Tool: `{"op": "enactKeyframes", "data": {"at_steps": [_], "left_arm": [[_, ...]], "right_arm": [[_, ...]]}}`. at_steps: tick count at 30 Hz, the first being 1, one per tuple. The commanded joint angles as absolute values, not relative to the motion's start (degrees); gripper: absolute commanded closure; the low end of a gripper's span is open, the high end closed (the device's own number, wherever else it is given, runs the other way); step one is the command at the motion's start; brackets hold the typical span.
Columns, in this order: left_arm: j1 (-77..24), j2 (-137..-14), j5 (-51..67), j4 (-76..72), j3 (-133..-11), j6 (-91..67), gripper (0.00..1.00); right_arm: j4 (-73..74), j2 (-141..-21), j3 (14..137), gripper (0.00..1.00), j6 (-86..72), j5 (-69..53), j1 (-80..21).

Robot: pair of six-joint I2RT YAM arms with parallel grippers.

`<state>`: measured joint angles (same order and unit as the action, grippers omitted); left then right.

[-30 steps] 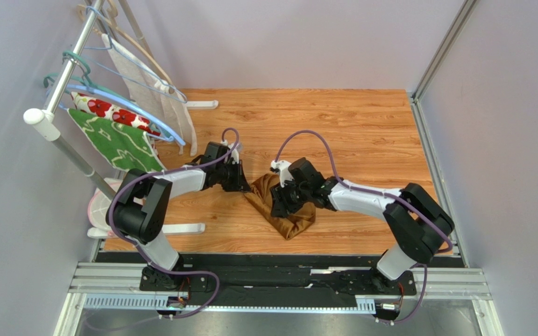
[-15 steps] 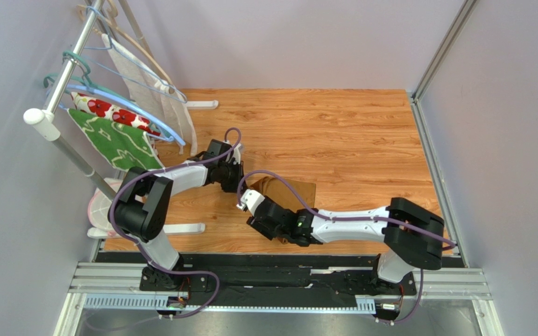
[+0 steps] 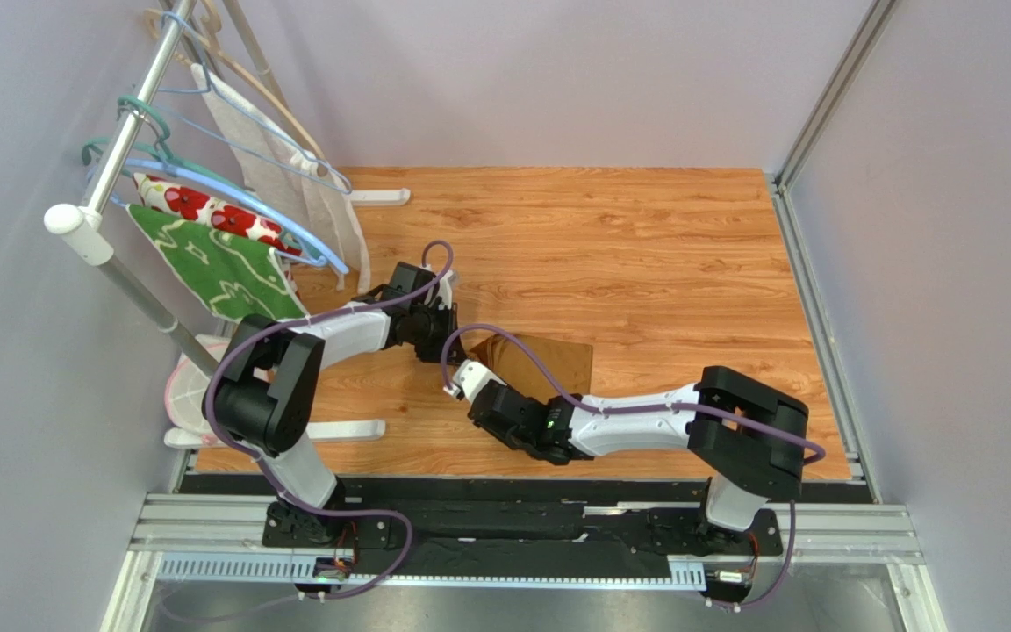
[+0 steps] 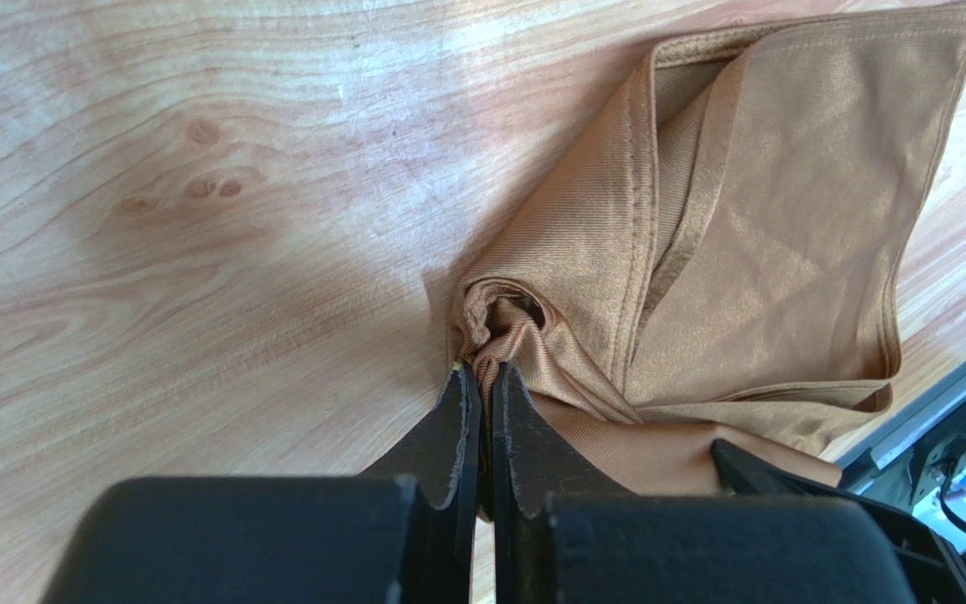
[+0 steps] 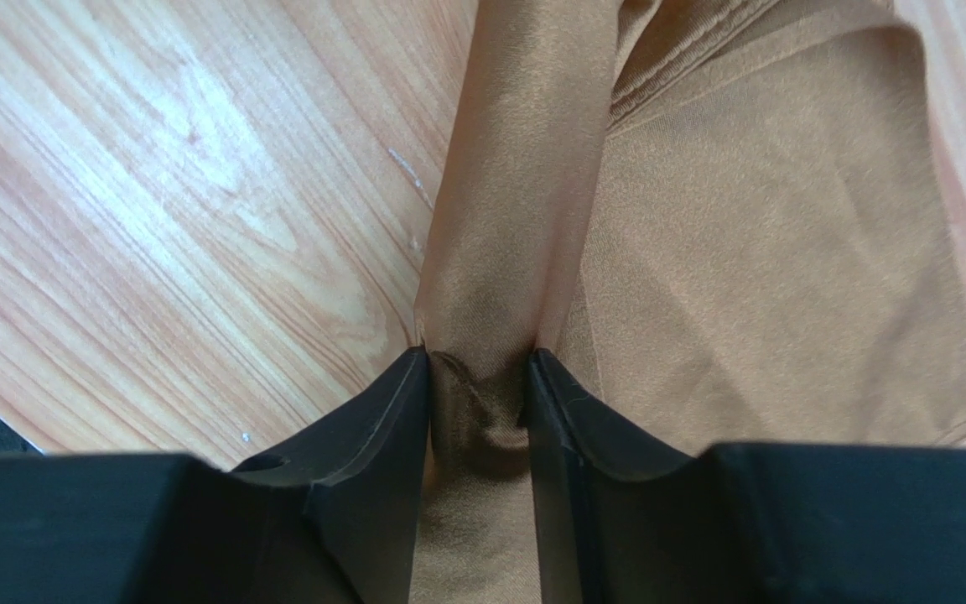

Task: Fold the napkin, place the utensils inside, and roll it up
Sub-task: Roll the napkin with the utensil

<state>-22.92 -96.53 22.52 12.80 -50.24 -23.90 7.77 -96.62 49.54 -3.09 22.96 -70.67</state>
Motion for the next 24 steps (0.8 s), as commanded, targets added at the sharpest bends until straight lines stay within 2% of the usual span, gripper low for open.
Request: {"op": "enactKeyframes", "data": {"at_steps": [1,4,5,7,9,10,11,18,24], "left_arm": [[-23.29,-93.61,21.18,15.47,-50.01,-23.90,0.93],[-23.29,-91.42,21.44,14.42,-49.40,-24.96,0.66],[-23.29,-90.80,21.45,13.98,-49.13,-25.57,0.51],[-23.38,-87.91,20.57,13.19,-48.35,-25.93,0.40],[-23.12,-85.44,18.38,12.66,-47.73,-26.63,0.24],[-23.03,-82.73,17.67,12.22,-46.77,-26.80,0.22],[-22.94,-81.31,15.75,11.43,-46.15,-27.50,0.15],[-22.59,-73.22,14.06,3.35,-38.07,-28.30,0.15],[-22.59,-75.23,16.35,-2.80,-34.90,-28.56,0.28]], "right_arm": [[7.82,-97.47,47.20,0.67,-9.04,16.55,-68.12],[6.95,-97.56,45.27,0.75,-11.33,11.10,-66.01],[6.42,-97.47,44.83,0.77,-11.86,9.68,-64.96],[5.89,-97.38,43.86,0.83,-13.09,5.91,-63.81],[4.58,-96.95,42.02,0.85,-13.71,3.18,-61.71],[3.87,-96.60,41.23,0.86,-14.06,0.90,-60.92],[2.30,-96.33,39.83,0.87,-14.24,-2.25,-58.91],[-4.04,-95.98,36.48,0.91,-15.38,-19.23,-49.23],[-8.52,-99.05,34.55,0.92,-17.22,-28.11,-43.25]]}}
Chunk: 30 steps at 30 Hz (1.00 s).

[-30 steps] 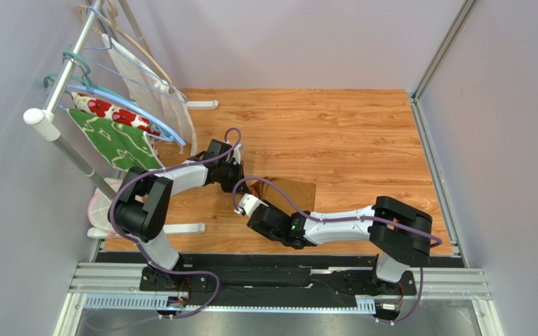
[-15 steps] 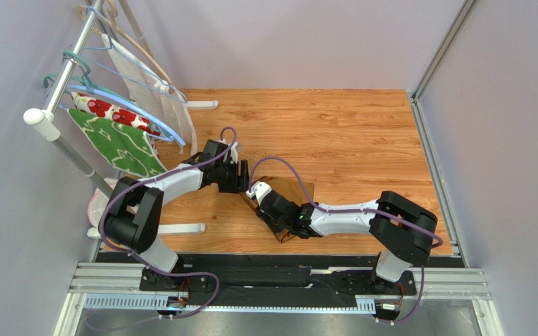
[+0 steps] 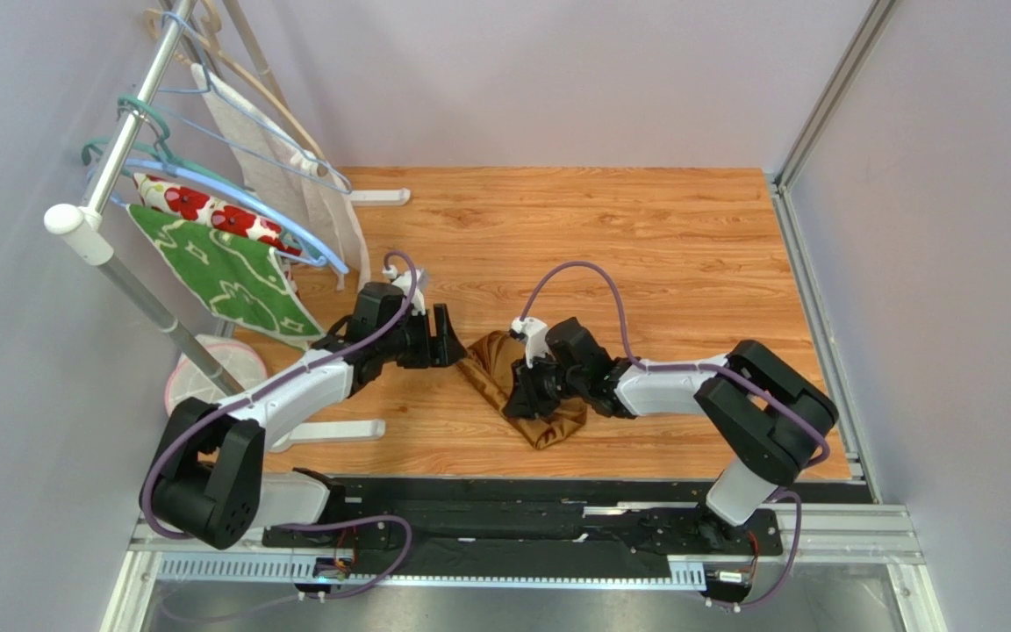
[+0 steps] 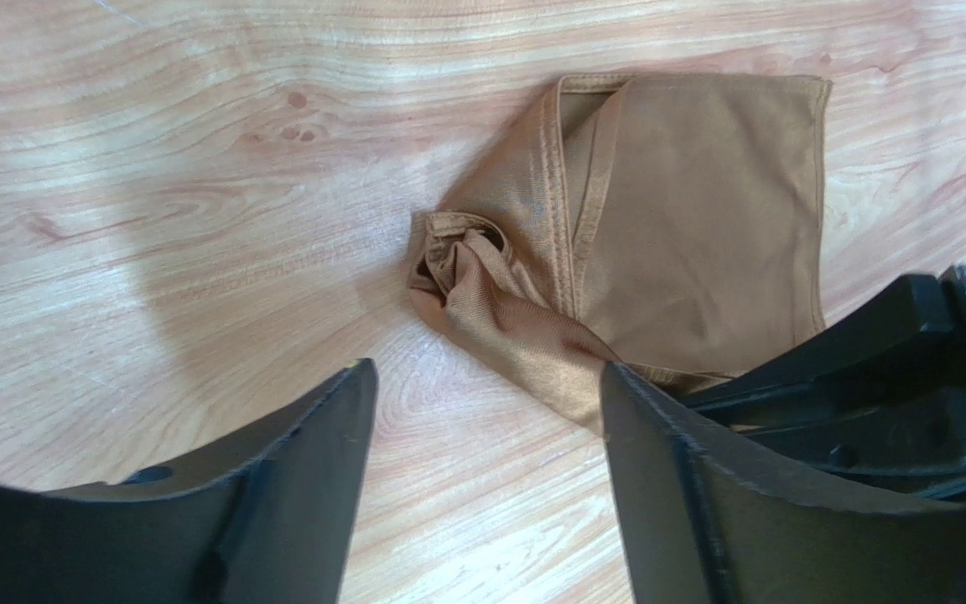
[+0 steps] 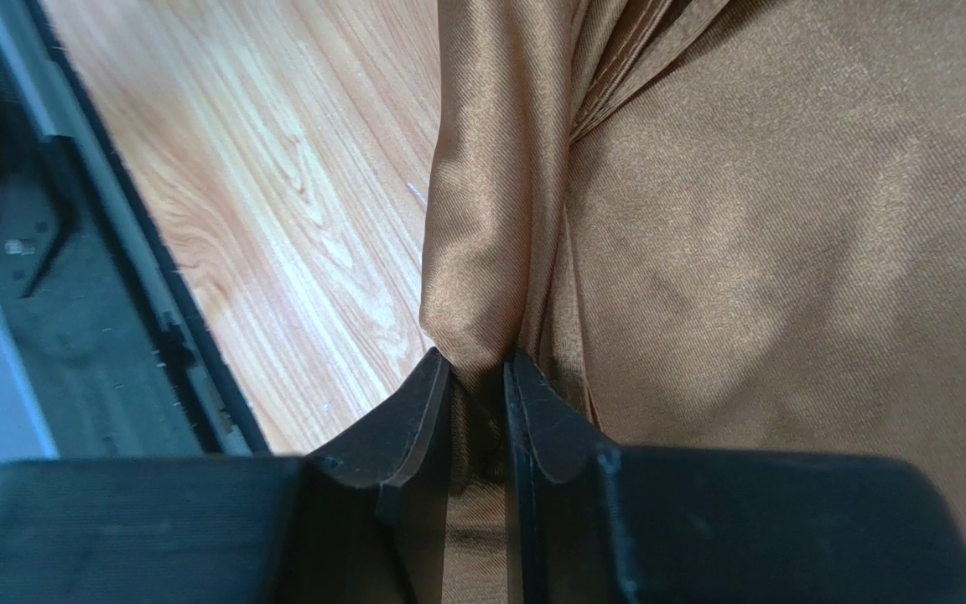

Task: Fold the napkin, place the utensils inside, and roll it up
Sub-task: Roll the napkin with the utensil

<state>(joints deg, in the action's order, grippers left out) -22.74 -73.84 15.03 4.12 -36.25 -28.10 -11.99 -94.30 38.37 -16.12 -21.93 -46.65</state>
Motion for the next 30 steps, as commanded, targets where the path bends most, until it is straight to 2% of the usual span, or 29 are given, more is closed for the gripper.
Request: {"op": "enactKeyframes", "data": {"at_steps": [1,12,17,20,21,23,26,27,29,30], "left_arm": [[-22.59,-75.58,16.35,-3.51,-34.63,-28.48,0.31],[-22.59,-81.11,18.89,-14.15,-33.22,-29.62,0.50],[-22.59,-84.81,21.35,-16.70,-34.01,-30.06,0.55],[-22.59,-86.48,22.58,-18.10,-34.19,-30.50,0.64],[-22.59,-87.18,23.20,-18.63,-34.10,-30.85,0.71],[-22.67,-88.32,23.81,-19.95,-34.36,-31.64,0.75],[-22.68,-90.51,23.82,-18.99,-35.59,-31.38,0.88],[-22.68,-91.14,23.91,-18.29,-36.12,-31.12,0.93],[-22.68,-93.50,24.17,-15.74,-37.95,-30.24,0.97],[-22.76,-94.39,24.17,-14.34,-38.75,-29.89,1.00]], "right_arm": [[-9.13,-99.57,34.37,0.92,-17.49,-29.78,-42.55],[-10.55,-103.88,34.45,0.93,-19.07,-33.84,-37.18],[-10.46,-104.85,34.80,0.93,-19.16,-34.19,-36.39],[-10.11,-105.20,35.07,0.94,-19.16,-34.01,-36.21],[-10.11,-105.29,35.16,0.94,-19.07,-33.93,-36.12],[-9.58,-105.64,35.59,0.94,-18.90,-33.93,-36.12],[-8.53,-105.38,36.21,0.90,-18.81,-33.58,-36.12],[-8.18,-105.03,36.30,0.86,-18.46,-33.23,-36.12],[-6.42,-103.55,37.09,0.80,-18.20,-32.61,-36.12],[-5.37,-102.84,37.70,0.73,-17.41,-32.00,-36.04]]}}
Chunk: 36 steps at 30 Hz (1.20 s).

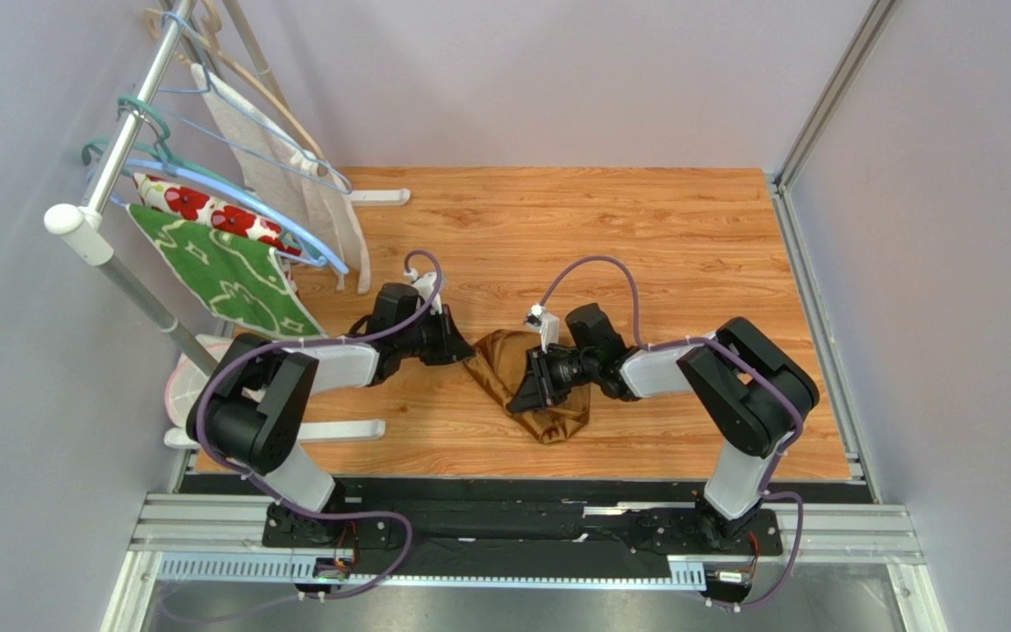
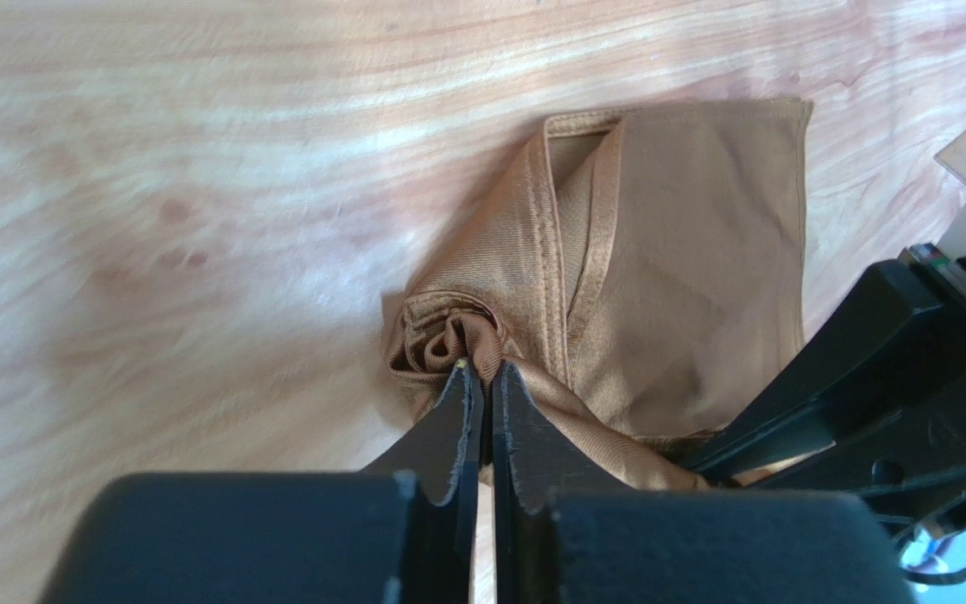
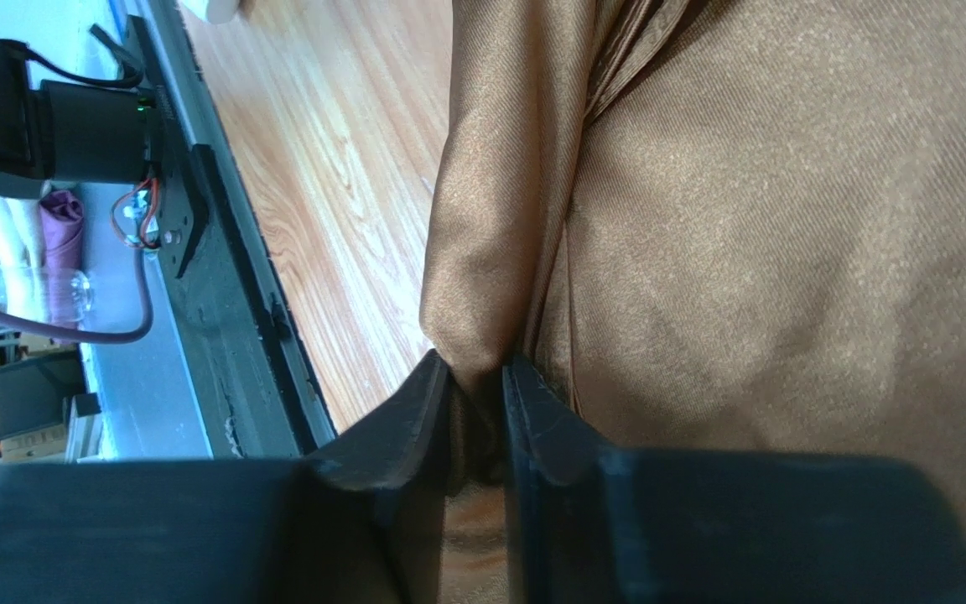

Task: Fold the napkin, place the utensils inside, and roll it up
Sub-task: Roll the napkin with the utensil

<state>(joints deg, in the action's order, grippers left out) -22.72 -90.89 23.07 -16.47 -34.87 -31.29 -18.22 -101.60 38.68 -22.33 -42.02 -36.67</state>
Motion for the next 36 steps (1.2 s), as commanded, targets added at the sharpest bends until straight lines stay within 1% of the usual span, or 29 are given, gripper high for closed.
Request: {"op": "enactKeyframes", "data": {"at_steps": [1,2,5,11,15,17,18,21,24,30,36], "left_arm": [[-22.94,-95.26,24.08,-11.80,-39.54,-29.01,1.00],[-23.11,-96.75,23.91,-10.30,-41.03,-28.48,1.00],[-23.99,-98.69,22.59,-5.99,-43.23,-26.46,1.00],[-25.93,-99.93,20.74,-1.23,-45.87,-24.35,1.00],[-26.28,-100.63,20.74,-0.26,-47.02,-24.26,1.00],[-26.37,-101.07,20.74,1.13,-47.55,-24.17,1.00],[-26.37,-101.16,20.83,1.66,-47.72,-24.17,1.00],[-26.37,-101.42,20.83,2.28,-47.99,-24.08,1.00],[-26.37,-101.34,20.66,2.81,-48.08,-24.17,1.00],[-26.37,-101.34,21.01,3.08,-48.16,-24.35,1.00],[-26.37,-100.81,21.09,3.60,-48.43,-24.26,1.00]], "right_arm": [[-3.01,-102.22,38.84,0.69,-16.97,-31.64,-36.12],[-1.68,-100.48,39.72,0.62,-16.44,-31.38,-36.21],[4.12,-97.83,42.97,0.55,-14.51,-29.36,-36.56],[13.35,-91.06,51.05,0.49,-10.99,-21.37,-39.11],[15.20,-87.46,53.61,0.48,-9.14,-11.72,-43.50],[15.38,-86.22,54.05,0.47,-7.57,-7.76,-47.27],[15.29,-85.96,53.97,0.47,-6.60,-1.99,-50.85],[14.94,-86.83,53.79,0.46,-3.52,9.62,-57.36],[13.98,-89.38,53.09,0.47,-3.25,16.23,-60.80],[11.52,-93.33,51.68,0.48,-3.07,23.27,-64.95],[10.37,-96.32,50.54,0.49,-3.34,24.95,-65.21]]}}
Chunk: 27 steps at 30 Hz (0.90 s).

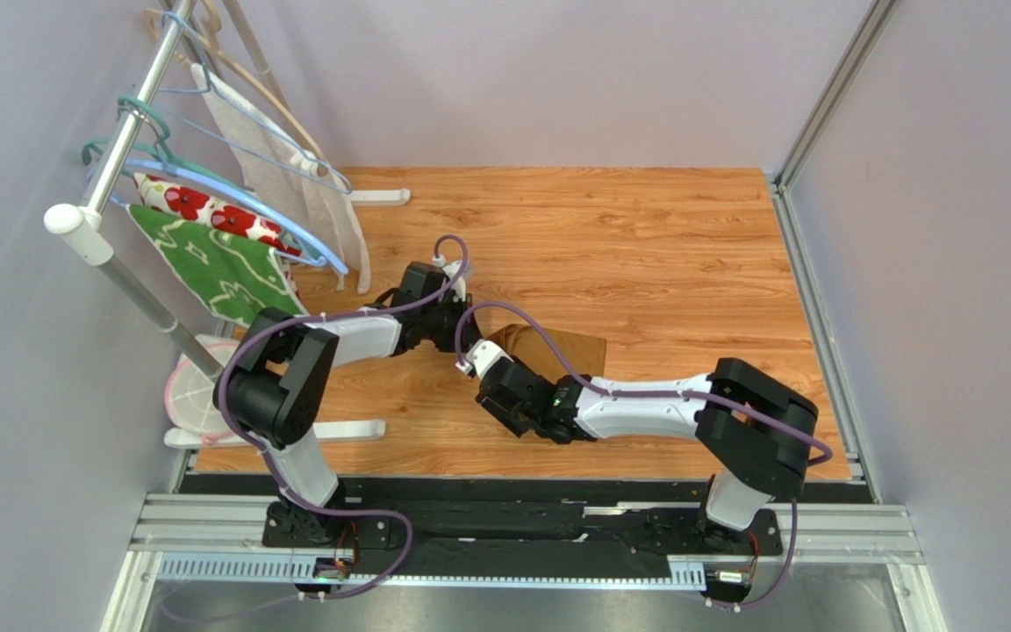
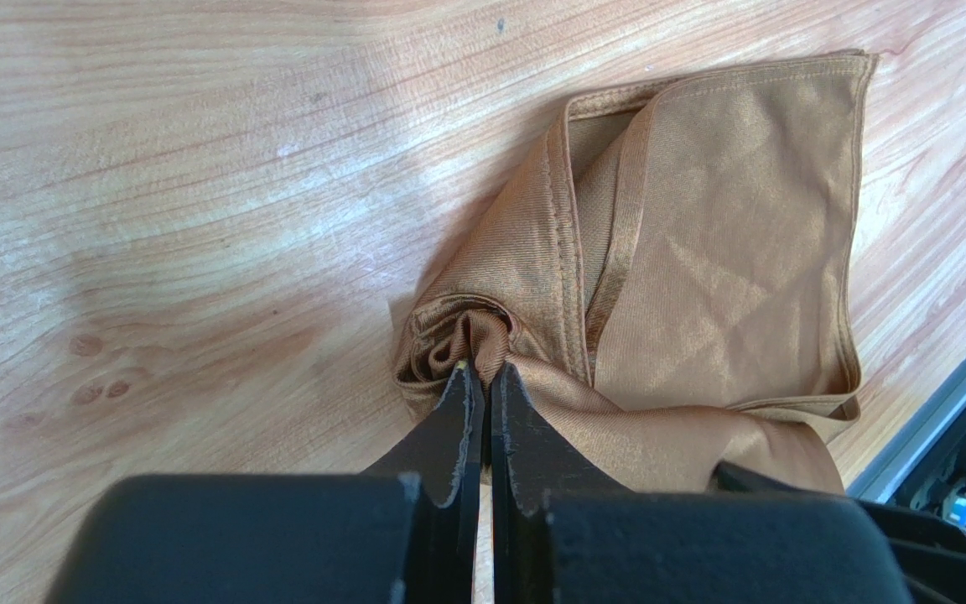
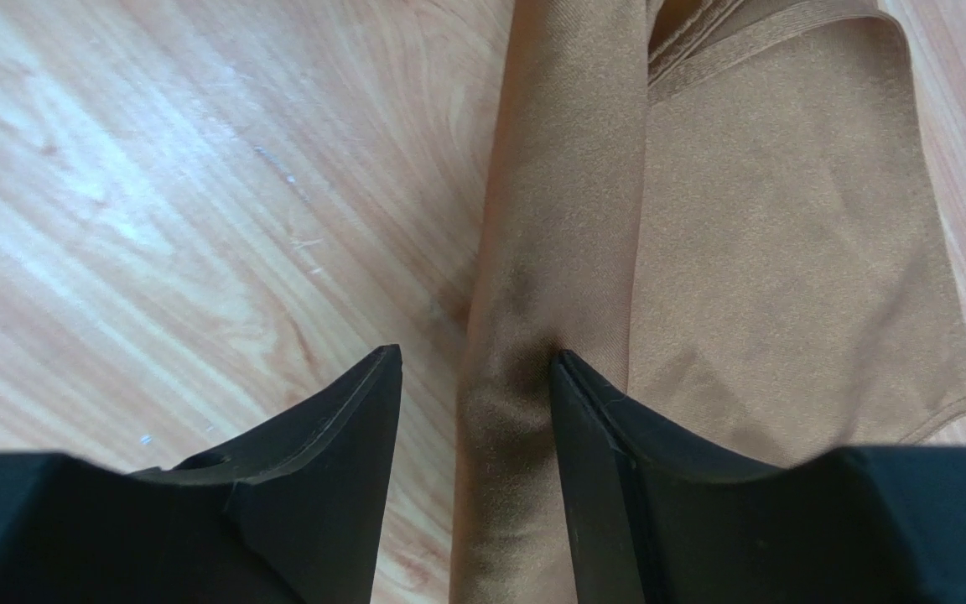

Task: Fold the napkin, place the utensils inside, and roll it up
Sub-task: Roll the napkin with the utensil

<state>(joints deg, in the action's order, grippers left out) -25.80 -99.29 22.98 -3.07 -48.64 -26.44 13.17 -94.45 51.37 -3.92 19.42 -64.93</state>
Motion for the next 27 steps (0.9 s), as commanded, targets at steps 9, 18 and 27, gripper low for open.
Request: {"op": "enactKeyframes", "data": {"at_steps": [9,18,27], "left_arm": [[-26.37,-98.18,22.06,2.99,-47.55,-24.08,0.94],[-26.10,-84.39,16.18,4.65,-44.48,-26.72,0.24],[-23.73,-69.36,9.93,0.36,-33.67,-26.28,0.24]], "right_arm": [[9.94,-100.28,47.82,0.59,-7.20,17.34,-61.71],[5.11,-99.76,42.19,0.87,-11.16,1.52,-57.22],[-1.73,-95.63,37.54,1.00,-12.48,-20.61,-48.54]]}}
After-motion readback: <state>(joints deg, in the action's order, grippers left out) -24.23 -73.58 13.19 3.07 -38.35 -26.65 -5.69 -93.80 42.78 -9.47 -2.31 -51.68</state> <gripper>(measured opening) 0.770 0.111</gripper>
